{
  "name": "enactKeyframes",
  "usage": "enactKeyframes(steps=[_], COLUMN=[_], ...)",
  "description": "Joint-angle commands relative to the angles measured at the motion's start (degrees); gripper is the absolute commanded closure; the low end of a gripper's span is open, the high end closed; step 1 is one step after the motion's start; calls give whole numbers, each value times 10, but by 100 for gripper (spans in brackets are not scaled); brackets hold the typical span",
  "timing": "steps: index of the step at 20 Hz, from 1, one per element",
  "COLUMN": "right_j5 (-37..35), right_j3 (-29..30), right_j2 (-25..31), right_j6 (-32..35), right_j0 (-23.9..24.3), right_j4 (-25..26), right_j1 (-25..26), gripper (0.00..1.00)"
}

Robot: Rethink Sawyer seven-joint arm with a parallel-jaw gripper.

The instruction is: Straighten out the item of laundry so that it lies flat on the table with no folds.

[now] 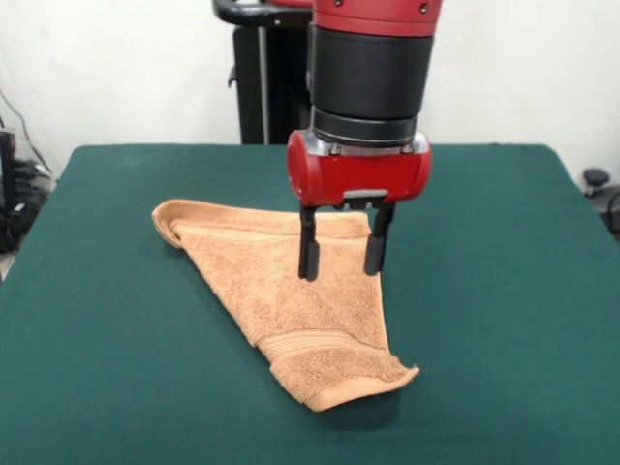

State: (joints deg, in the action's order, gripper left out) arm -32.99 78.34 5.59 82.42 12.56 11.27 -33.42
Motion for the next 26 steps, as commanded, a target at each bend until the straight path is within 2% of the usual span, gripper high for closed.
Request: enactKeyframes(steps=[1, 5, 10, 12, 14, 22, 26], right_j5=[59, 79, 56, 18, -4, 33, 22], right_j3=[87, 125, 144, 139, 139, 138, 120], right_j2=[46, 49, 10, -2, -6, 14, 16], right_j6=[65, 61, 83, 85, 88, 65, 64], right_j0=[14, 23, -4, -16, -20, -5, -7], right_j4=[-1, 6, 11, 7, 1, 4, 1], right_j1=[0, -26, -53, -55, -50, -18, -8], gripper=[0, 0, 0, 0, 0, 0, 0])
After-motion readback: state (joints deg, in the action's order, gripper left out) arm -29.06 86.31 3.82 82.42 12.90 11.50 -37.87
